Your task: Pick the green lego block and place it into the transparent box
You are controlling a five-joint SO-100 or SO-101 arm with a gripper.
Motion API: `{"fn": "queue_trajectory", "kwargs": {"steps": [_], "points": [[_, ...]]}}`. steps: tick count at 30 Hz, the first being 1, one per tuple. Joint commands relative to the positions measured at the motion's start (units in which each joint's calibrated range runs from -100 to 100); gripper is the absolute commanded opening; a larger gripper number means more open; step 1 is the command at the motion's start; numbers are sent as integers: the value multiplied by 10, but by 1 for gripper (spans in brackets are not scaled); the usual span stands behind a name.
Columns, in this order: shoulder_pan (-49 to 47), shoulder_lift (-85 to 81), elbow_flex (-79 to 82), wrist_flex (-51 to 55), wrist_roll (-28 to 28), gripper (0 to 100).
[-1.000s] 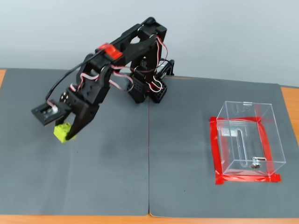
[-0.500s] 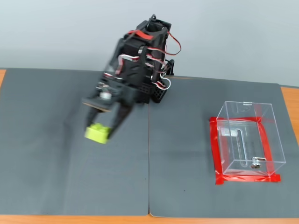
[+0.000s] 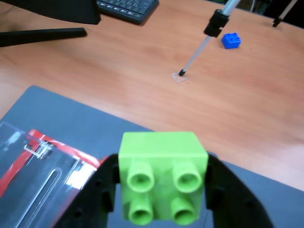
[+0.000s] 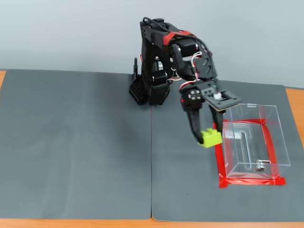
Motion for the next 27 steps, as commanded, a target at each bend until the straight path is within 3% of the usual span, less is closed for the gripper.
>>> {"fn": "queue_trajectory", "kwargs": {"steps": [1,3,10,27], "points": [[-97,-10,-27,44,-1,2],[-167,-9,-25,75,-3,2],[-266,14,-29,79,-3,2],[-292,160,-33,9,-4,2]]}}
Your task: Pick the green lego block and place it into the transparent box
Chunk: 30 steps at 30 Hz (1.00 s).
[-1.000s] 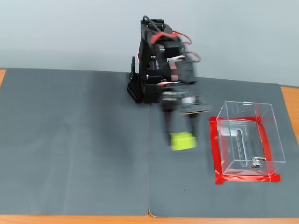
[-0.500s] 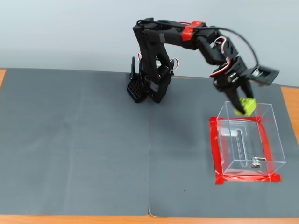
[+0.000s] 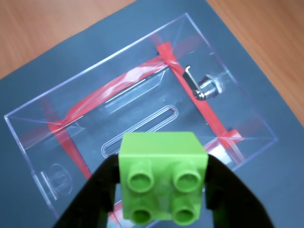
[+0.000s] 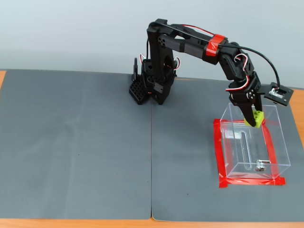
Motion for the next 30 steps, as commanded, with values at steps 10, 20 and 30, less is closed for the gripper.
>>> {"fn": "queue_trajectory", "kwargs": {"steps": [10,20,30], "points": [[-15,23,-25,-30,-3,12],[-16,20,-24,-30,-3,21],[19,2,-26,-26,0,2]]}}
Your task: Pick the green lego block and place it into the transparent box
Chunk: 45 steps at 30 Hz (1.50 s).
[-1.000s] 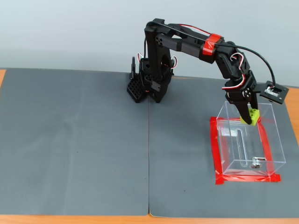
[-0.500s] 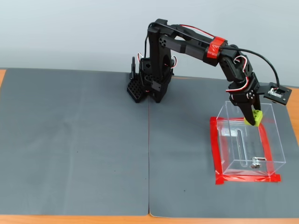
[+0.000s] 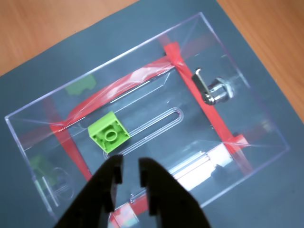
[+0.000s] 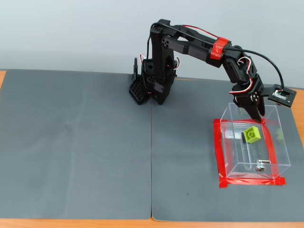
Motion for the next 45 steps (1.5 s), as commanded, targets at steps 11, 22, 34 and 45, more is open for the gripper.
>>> {"fn": "queue_trajectory", "kwargs": {"steps": [11,22,34,45], "points": [[184,-165,3,0,3,2],[479,-464,210,0,3,2],[515,-639,377,-8,3,2],[517,-821,558,-8,3,2]]}}
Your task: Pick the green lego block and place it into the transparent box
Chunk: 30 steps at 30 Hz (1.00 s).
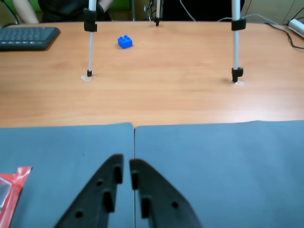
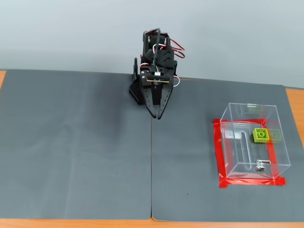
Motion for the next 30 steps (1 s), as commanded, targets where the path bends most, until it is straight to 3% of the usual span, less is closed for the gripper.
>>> {"fn": "queue_trajectory", "kwargs": {"steps": [1,20,30], "points": [[3,-83,79,-8,-1,2],[6,-105,337,1,-1,2],[-1,-105,302,179,-3,2]]}}
